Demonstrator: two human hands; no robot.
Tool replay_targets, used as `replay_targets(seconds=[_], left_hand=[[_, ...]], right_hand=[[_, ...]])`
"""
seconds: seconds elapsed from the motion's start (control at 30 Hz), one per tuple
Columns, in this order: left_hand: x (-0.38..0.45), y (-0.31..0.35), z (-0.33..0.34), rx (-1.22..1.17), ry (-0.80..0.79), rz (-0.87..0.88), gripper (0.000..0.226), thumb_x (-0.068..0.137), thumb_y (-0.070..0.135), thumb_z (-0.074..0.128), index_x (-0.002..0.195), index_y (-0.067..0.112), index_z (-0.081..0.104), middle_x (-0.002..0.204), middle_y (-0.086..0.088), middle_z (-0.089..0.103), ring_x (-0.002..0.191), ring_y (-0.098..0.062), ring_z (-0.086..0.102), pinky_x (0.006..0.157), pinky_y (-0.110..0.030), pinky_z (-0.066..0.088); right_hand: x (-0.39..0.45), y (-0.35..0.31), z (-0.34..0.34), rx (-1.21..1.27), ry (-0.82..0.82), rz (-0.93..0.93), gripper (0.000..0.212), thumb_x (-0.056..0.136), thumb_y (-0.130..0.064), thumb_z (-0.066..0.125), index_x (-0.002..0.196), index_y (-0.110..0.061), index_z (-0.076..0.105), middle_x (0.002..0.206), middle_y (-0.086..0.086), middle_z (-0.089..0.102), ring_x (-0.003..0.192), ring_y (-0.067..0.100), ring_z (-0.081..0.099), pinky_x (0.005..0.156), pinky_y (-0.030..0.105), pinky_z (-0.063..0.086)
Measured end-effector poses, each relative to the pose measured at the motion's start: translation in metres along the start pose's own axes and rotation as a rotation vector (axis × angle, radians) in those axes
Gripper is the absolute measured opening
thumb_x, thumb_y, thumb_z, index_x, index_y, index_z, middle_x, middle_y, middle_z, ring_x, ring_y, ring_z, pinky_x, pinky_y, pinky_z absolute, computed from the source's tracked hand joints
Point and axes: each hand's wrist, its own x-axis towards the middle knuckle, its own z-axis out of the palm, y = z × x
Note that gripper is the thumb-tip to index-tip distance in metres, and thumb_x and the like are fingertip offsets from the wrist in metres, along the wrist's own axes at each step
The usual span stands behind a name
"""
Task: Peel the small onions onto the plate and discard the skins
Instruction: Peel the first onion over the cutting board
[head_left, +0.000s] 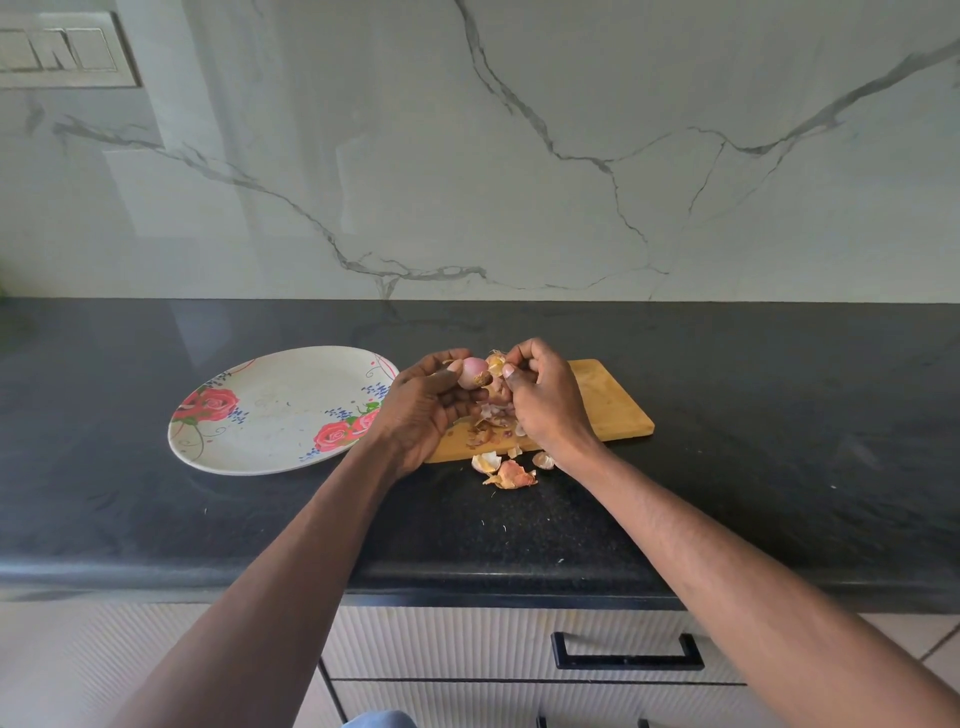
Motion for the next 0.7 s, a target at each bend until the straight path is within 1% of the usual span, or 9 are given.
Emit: replay_targets(seconds=[0.1,0.17,0.3,0.37,0.4,0.5,0.57,0.63,0.7], left_hand=[[0.0004,0.0003,-0.0001,-0.022,0.024,0.004,0.017,0.103,0.002,0.046,0.113,0.003,0.060,0.094,-0.021,0.070,0.075,-0.025,0.069,0.064,-0.028,0.060],[0.0004,0.0001,-0.0005,-0.027,0.030,0.000,0.017,0.104,0.002,0.046,0.112,0.003,0.061,0.094,-0.021,0.070,0.076,-0.025,0.069,0.065,-0.028,0.060],[0.0009,0.0000,-0.0005,-0.028,0.032,-0.012,0.018,0.103,0.003,0.046,0.112,0.003,0.062,0.094,-0.018,0.071,0.078,-0.026,0.070,0.066,-0.029,0.060],[0.0018,-0.0003,-0.0011,-0.036,0.038,-0.020,0.018,0.103,0.003,0.046,0.112,0.002,0.062,0.096,-0.018,0.071,0.080,-0.028,0.070,0.069,-0.031,0.061],[0.0024,-0.0006,-0.0017,-0.040,0.040,-0.022,0.018,0.103,0.003,0.047,0.112,0.002,0.062,0.098,-0.019,0.070,0.081,-0.029,0.071,0.071,-0.032,0.062],[0.0034,-0.0010,-0.0029,-0.047,0.043,-0.023,0.016,0.103,0.003,0.047,0.110,0.002,0.062,0.100,-0.020,0.070,0.081,-0.029,0.071,0.077,-0.035,0.063],[0.0036,-0.0012,-0.0027,-0.048,0.041,-0.027,0.015,0.103,0.003,0.048,0.109,0.002,0.062,0.100,-0.020,0.070,0.082,-0.029,0.071,0.080,-0.037,0.062],[0.0039,-0.0014,-0.0028,-0.040,0.039,-0.027,0.015,0.102,0.003,0.049,0.109,0.002,0.062,0.101,-0.019,0.070,0.085,-0.030,0.070,0.084,-0.039,0.060],[0.0040,-0.0014,-0.0025,-0.037,0.042,-0.023,0.014,0.102,0.003,0.050,0.108,0.002,0.062,0.100,-0.018,0.071,0.086,-0.029,0.071,0.086,-0.041,0.060]], right_hand=[[-0.0022,-0.0028,-0.0020,0.006,0.002,-0.022,0.024,0.097,-0.008,0.059,0.085,-0.028,0.052,0.099,0.010,0.064,0.089,0.026,0.064,0.066,0.031,0.051],[-0.0034,-0.0031,-0.0029,0.000,0.007,-0.033,0.021,0.095,-0.007,0.061,0.085,-0.025,0.054,0.095,0.009,0.065,0.084,0.023,0.063,0.067,0.033,0.053],[-0.0064,-0.0041,-0.0034,-0.064,0.014,-0.089,0.010,0.091,-0.008,0.066,0.091,-0.016,0.060,0.084,0.002,0.065,0.072,0.016,0.062,0.056,0.021,0.050],[-0.0074,-0.0058,-0.0034,-0.102,0.014,-0.111,0.011,0.087,-0.005,0.066,0.086,-0.015,0.062,0.080,-0.002,0.063,0.072,0.013,0.058,0.057,0.016,0.046],[-0.0075,-0.0064,-0.0032,-0.105,0.014,-0.110,0.012,0.086,-0.003,0.066,0.084,-0.015,0.063,0.079,-0.003,0.062,0.072,0.013,0.058,0.057,0.016,0.046],[-0.0074,-0.0066,-0.0022,-0.102,0.013,-0.111,0.010,0.086,-0.004,0.065,0.085,-0.013,0.067,0.078,0.000,0.064,0.074,0.019,0.062,0.061,0.028,0.052],[-0.0082,-0.0061,-0.0023,-0.111,0.030,-0.135,0.007,0.088,-0.007,0.066,0.087,-0.011,0.072,0.076,-0.006,0.066,0.074,0.019,0.064,0.071,0.036,0.056],[-0.0080,-0.0039,-0.0021,-0.104,0.050,-0.147,0.010,0.090,-0.018,0.069,0.086,-0.012,0.076,0.076,-0.015,0.066,0.073,0.015,0.065,0.079,0.042,0.057],[-0.0085,-0.0063,-0.0030,-0.090,0.023,-0.100,0.021,0.088,-0.036,0.074,0.092,-0.016,0.077,0.083,-0.014,0.068,0.079,0.015,0.068,0.074,0.043,0.060]])
